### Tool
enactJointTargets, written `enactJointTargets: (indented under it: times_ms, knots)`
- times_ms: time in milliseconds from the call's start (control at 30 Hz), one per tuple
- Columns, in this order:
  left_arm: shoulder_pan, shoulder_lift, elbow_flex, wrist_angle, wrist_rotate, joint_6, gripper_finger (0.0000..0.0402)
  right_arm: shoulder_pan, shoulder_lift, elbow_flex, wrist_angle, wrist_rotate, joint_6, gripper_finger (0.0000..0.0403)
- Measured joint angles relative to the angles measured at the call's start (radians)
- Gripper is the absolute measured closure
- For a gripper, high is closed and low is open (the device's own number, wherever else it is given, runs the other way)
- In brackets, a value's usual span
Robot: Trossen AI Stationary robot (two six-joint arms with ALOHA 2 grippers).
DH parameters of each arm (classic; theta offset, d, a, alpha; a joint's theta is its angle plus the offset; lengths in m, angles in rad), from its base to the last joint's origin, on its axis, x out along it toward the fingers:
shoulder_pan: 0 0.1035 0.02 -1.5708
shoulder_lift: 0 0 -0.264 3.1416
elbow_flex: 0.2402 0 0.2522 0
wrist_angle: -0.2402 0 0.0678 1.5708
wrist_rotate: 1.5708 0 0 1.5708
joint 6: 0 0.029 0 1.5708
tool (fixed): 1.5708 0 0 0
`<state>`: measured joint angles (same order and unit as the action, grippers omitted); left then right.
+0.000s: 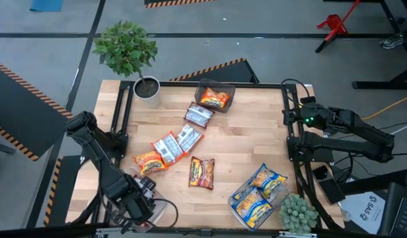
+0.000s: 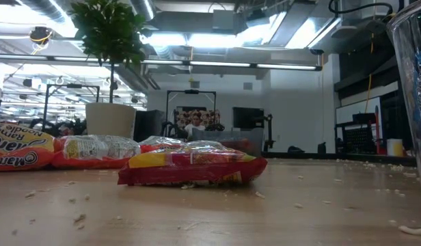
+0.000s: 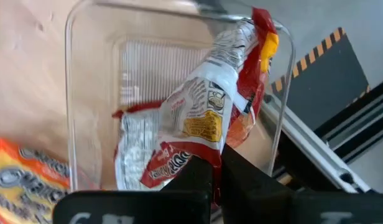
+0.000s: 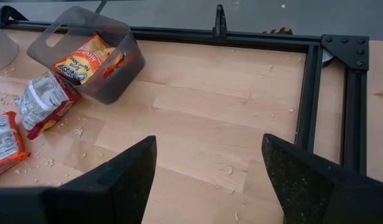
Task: Sort Maruchan noodles
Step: Put the red noodle pack into the left transparent bin, then put the orange noodle pack into the black bin
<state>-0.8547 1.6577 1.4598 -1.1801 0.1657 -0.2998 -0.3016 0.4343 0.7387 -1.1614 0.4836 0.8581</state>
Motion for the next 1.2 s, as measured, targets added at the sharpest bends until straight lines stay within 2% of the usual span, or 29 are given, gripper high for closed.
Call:
enactJointTargets:
  times_ms: [400,533,700,933,1200]
  knots:
    - [0.054,0.0,0.0,0.103,-0.002,0.385,0.0399,0.0,0.0,0.0,0.0,0.034,-0.002,0.0123]
    - [0.063,0.0,0.0,0.12,-0.013,0.45,0.0387,0.0,0.0,0.0,0.0,0.047,-0.002,0.0123]
    - [0.063,0.0,0.0,0.151,-0.1,0.417,0.0373,0.0,0.0,0.0,0.0,0.048,-0.002,0.0123]
    - [0.064,-0.001,0.0,0.289,-0.176,0.375,0.0343,0.0,0.0,0.0,0.0,0.046,-0.034,0.0123]
    - [0.07,-0.001,0.0,0.303,-0.282,0.079,0.0302,0.0,0.0,0.0,0.0,0.047,-0.053,0.0123]
